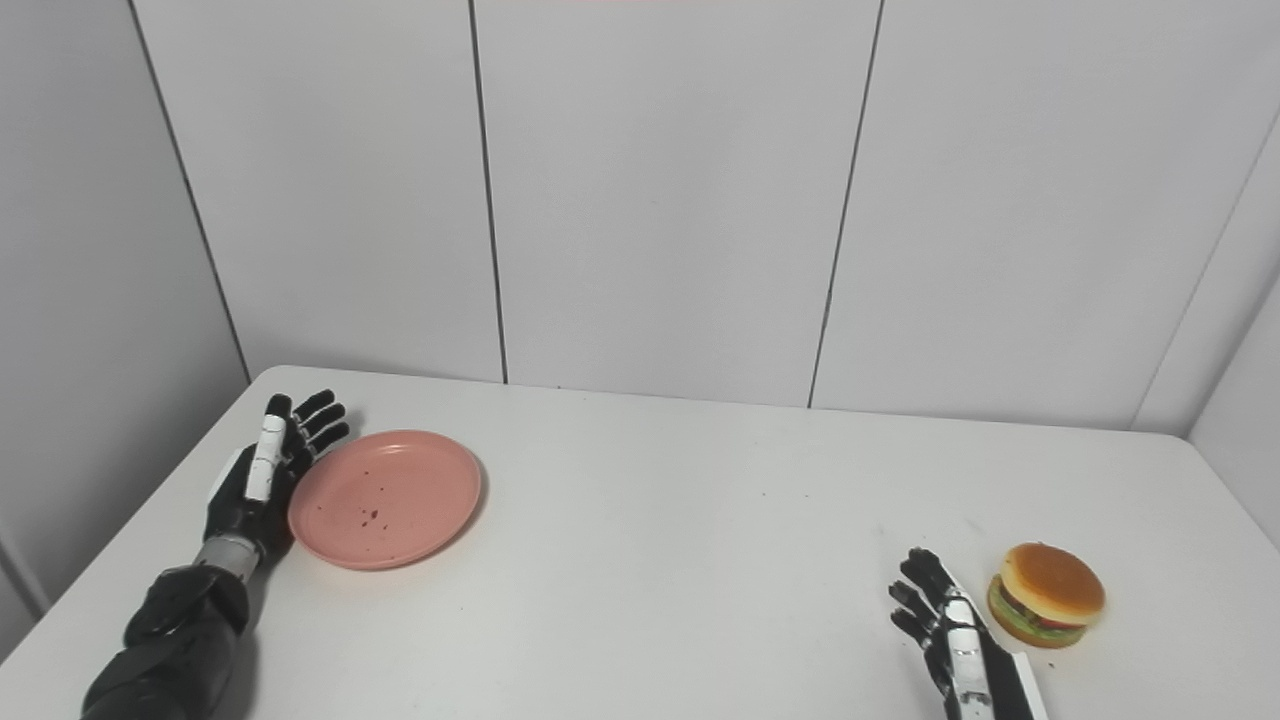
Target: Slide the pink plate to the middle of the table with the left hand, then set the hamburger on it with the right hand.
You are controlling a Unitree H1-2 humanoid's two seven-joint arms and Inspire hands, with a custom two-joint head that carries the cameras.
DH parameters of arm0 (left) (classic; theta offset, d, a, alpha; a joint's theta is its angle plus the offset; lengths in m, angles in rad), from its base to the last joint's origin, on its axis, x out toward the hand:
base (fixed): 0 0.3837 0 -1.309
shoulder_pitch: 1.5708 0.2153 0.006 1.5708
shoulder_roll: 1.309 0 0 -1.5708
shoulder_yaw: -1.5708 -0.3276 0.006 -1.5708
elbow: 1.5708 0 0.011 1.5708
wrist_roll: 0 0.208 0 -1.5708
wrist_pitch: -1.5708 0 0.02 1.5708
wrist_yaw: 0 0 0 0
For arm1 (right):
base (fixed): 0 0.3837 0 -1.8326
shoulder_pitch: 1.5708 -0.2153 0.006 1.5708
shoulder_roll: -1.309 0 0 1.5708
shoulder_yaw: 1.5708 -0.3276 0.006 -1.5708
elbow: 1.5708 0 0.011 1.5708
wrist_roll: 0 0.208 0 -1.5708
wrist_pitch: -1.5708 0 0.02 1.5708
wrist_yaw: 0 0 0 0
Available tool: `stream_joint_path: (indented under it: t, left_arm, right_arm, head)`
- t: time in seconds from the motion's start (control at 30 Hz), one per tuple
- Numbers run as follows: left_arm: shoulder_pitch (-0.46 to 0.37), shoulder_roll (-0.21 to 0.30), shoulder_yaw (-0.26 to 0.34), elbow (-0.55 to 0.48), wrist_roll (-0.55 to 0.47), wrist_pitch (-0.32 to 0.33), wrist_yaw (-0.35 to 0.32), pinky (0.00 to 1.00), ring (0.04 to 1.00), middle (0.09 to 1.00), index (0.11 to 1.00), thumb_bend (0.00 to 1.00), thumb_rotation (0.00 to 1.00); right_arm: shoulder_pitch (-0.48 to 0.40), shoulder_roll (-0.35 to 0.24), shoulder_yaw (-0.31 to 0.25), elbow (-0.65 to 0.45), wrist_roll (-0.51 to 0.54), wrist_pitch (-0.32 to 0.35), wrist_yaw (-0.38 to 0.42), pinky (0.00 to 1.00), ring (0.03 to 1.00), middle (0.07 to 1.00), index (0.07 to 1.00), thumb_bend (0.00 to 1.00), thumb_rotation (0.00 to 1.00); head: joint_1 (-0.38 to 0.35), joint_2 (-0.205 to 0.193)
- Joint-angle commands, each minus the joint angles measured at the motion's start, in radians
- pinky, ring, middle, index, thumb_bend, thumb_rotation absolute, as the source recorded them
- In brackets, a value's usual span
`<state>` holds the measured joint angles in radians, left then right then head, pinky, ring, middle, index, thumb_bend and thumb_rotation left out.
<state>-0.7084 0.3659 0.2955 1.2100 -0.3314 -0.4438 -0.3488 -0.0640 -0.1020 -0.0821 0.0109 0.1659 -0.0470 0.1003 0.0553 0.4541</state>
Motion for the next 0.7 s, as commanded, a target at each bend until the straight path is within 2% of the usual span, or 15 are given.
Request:
stream_joint_path:
  t: [0.0, 0.3, 0.4, 0.67]
  left_arm:
    - [-0.025, 0.002, -0.004, -0.036, -0.003, -0.005, -0.012, 0.8, 0.87, 0.857, 0.808, 0.96, 0.85]
    - [-0.027, -0.037, -0.016, -0.053, 0.001, -0.006, -0.016, 0.81, 0.872, 0.858, 0.809, 0.99, 0.82]
    - [-0.02, -0.058, -0.025, -0.085, -0.002, 0.01, -0.025, 0.85, 0.885, 0.861, 0.821, 0.96, 0.83]
    - [0.011, -0.103, -0.062, -0.185, 0.006, 0.07, -0.024, 0.85, 0.886, 0.861, 0.808, 0.96, 0.84]
  right_arm:
    - [0.037, 0.025, 0.013, 0.023, 0.002, 0.012, -0.002, 0.86, 0.858, 0.888, 0.875, 0.77, 1.0]
    - [0.037, 0.034, 0.015, 0.021, -0.001, 0.016, -0.003, 0.86, 0.851, 0.886, 0.872, 0.79, 1.0]
    - [0.037, 0.037, 0.016, 0.02, -0.008, 0.016, -0.007, 0.85, 0.844, 0.88, 0.867, 0.8, 1.0]
    - [0.038, 0.042, 0.024, 0.011, -0.011, 0.022, -0.006, 0.86, 0.848, 0.884, 0.87, 0.8, 1.0]
  head:
    - [0.001, 0.001]
    - [-0.008, 0.002]
    - [-0.014, 0.004]
    - [-0.026, 0.01]
